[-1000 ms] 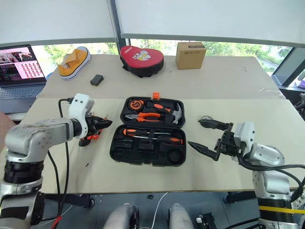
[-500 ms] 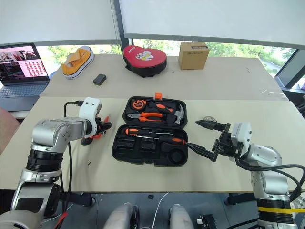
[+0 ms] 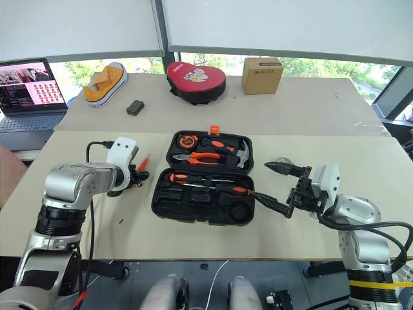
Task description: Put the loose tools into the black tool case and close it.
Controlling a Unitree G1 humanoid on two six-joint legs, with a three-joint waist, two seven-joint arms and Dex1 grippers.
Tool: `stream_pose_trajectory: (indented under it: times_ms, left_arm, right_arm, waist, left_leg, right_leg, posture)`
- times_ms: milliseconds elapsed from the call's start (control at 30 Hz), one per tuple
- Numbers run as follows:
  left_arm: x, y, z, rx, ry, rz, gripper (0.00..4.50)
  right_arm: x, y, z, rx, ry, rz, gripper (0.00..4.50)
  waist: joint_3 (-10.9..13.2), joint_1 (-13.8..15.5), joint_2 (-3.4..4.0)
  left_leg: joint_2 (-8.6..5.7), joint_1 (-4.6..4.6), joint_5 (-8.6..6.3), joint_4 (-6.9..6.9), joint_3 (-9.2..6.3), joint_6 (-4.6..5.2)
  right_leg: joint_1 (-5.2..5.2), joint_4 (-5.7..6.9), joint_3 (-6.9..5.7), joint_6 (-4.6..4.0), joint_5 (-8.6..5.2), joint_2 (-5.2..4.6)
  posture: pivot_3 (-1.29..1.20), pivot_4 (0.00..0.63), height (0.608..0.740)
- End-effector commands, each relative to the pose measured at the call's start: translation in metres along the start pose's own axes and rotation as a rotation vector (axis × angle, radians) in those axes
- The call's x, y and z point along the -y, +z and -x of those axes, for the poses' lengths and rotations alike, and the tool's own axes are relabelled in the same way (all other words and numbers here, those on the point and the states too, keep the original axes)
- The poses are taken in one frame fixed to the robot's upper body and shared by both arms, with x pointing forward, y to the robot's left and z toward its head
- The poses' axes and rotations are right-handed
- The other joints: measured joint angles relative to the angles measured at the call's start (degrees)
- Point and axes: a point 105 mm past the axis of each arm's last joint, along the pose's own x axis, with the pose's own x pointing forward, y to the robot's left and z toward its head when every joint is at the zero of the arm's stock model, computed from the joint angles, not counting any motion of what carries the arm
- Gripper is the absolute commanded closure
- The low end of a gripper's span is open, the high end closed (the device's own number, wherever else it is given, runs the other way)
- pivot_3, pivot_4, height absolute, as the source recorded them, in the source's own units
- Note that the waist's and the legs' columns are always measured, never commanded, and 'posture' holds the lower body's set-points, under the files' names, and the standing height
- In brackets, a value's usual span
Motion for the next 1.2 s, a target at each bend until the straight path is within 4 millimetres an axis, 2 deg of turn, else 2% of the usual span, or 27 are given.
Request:
stream_pose_trajectory:
  times_ms: [33, 100, 233, 300, 333, 367, 467, 533, 633, 733, 867, 1200]
  left_arm:
    - [-0.003, 0.002, 0.01, 0.015, 0.005, -0.039, 3.81]
    - [-0.002, 0.012, 0.02, 0.069, -0.04, -0.056, 4.02]
    - [-0.002, 0.042, 0.047, 0.261, -0.148, -0.17, 4.02]
    - [0.021, 0.057, 0.075, 0.45, -0.38, -0.399, 4.02]
    - [0.031, 0.053, 0.088, 0.499, -0.498, -0.52, 4.02]
    - [0.034, 0.045, 0.092, 0.488, -0.556, -0.597, 4.02]
    - [0.044, 0.031, 0.092, 0.442, -0.688, -0.754, 4.02]
    - [0.062, 0.024, 0.094, 0.438, -0.818, -0.849, 4.02]
    - [0.079, 0.021, 0.078, 0.376, -0.867, -0.925, 4.02]
    - [0.087, 0.013, 0.06, 0.299, -0.872, -1.041, 4.02]
    - [0.095, 0.022, 0.042, 0.281, -0.822, -1.068, 4.02]
    - [0.089, 0.017, 0.021, 0.139, -0.74, -1.14, 4.02]
  right_arm:
    - [-0.001, 0.013, -0.001, 0.035, 0.011, 0.03, 0.0]
    - [-0.002, 0.015, 0.001, 0.034, 0.012, 0.034, 0.0]
    - [-0.005, 0.024, 0.004, 0.056, 0.027, 0.056, 0.0]
    - [-0.011, 0.036, 0.001, 0.098, 0.048, 0.063, 0.0]
    - [-0.013, 0.042, -0.001, 0.116, 0.058, 0.066, 0.0]
    - [-0.015, 0.045, -0.003, 0.124, 0.066, 0.065, 0.0]
    - [-0.016, 0.048, -0.008, 0.116, 0.086, 0.052, 0.0]
    - [-0.019, 0.045, -0.01, 0.068, 0.122, 0.046, 0.0]
    - [-0.02, 0.038, -0.014, -0.016, 0.148, 0.031, 0.0]
    - [-0.022, 0.032, -0.016, -0.092, 0.167, 0.008, 0.0]
    - [-0.027, 0.028, -0.019, -0.149, 0.188, -0.017, 0.0]
    - [-0.029, 0.027, -0.02, -0.161, 0.167, -0.03, 0.0]
  waist:
    - [0.0, -0.05, 0.0]
    - [0.0, -0.26, 0.0]
    - [0.03, -0.26, -0.03]
    - [0.03, -0.2, -0.03]
    - [0.04, -0.24, -0.02]
    - [0.03, -0.31, -0.01]
    - [0.04, -0.22, 0.01]
    - [0.04, 0.21, 0.01]
    - [0.04, 0.79, 0.0]
    - [0.05, 0.69, -0.02]
    - [0.05, 0.4, -0.03]
    - [0.06, 0.17, -0.05]
  left_leg:
    - [0.0, 0.0, 0.0, 0.0, 0.0, 0.0]
    - [0.02, -0.02, 0.0, 0.0, 0.0, 0.0]
    - [0.04, -0.09, 0.02, 0.0, -0.02, -0.04]
    - [0.03, -0.08, 0.02, 0.0, -0.01, -0.04]
    - [0.03, -0.09, 0.02, 0.0, -0.01, -0.04]
    - [0.05, -0.09, 0.02, -0.02, 0.02, -0.05]
    - [0.12, -0.04, 0.01, -0.03, 0.07, -0.1]
    - [0.1, -0.02, 0.01, 0.02, 0.07, -0.08]
    - [-0.02, -0.14, 0.06, 0.08, 0.3, 0.01]
    - [-0.02, -0.23, 0.05, 0.15, 0.34, 0.05]
    - [-0.01, -0.27, 0.05, 0.15, 0.31, 0.06]
    - [-0.01, -0.3, 0.05, 0.17, 0.14, 0.07]
  right_leg:
    - [0.0, 0.0, 0.0, 0.0, 0.0, 0.0]
    - [-0.03, 0.0, 0.0, 0.0, 0.0, 0.02]
    - [-0.08, 0.01, -0.03, 0.0, 0.0, 0.01]
    - [-0.07, 0.0, -0.03, -0.01, 0.0, -0.01]
    - [-0.07, 0.0, -0.03, -0.01, 0.0, -0.01]
    - [-0.08, -0.04, -0.03, -0.02, -0.01, -0.01]
    - [-0.06, -0.05, -0.03, -0.09, -0.04, -0.07]
    - [0.03, -0.04, -0.08, -0.1, -0.03, -0.06]
    - [0.03, -0.07, -0.16, -0.09, -0.03, -0.06]
    - [-0.01, -0.11, -0.15, -0.04, -0.01, 0.02]
    - [-0.05, -0.08, -0.15, -0.02, -0.02, 0.09]
    - [-0.07, -0.04, -0.16, 0.03, -0.04, 0.09]
  posture:
    - [0.0, 0.15, 0.74]
    - [0.0, 0.15, 0.74]
    - [0.0, 0.15, 0.74]
    - [0.0, 0.15, 0.74]
    - [0.0, 0.15, 0.74]
    - [0.0, 0.15, 0.74]
    - [0.0, 0.15, 0.74]
    - [0.0, 0.15, 0.74]
    - [0.0, 0.15, 0.74]
    - [0.0, 0.15, 0.74]
    - [0.0, 0.15, 0.74]
    - [0.0, 0.15, 0.74]
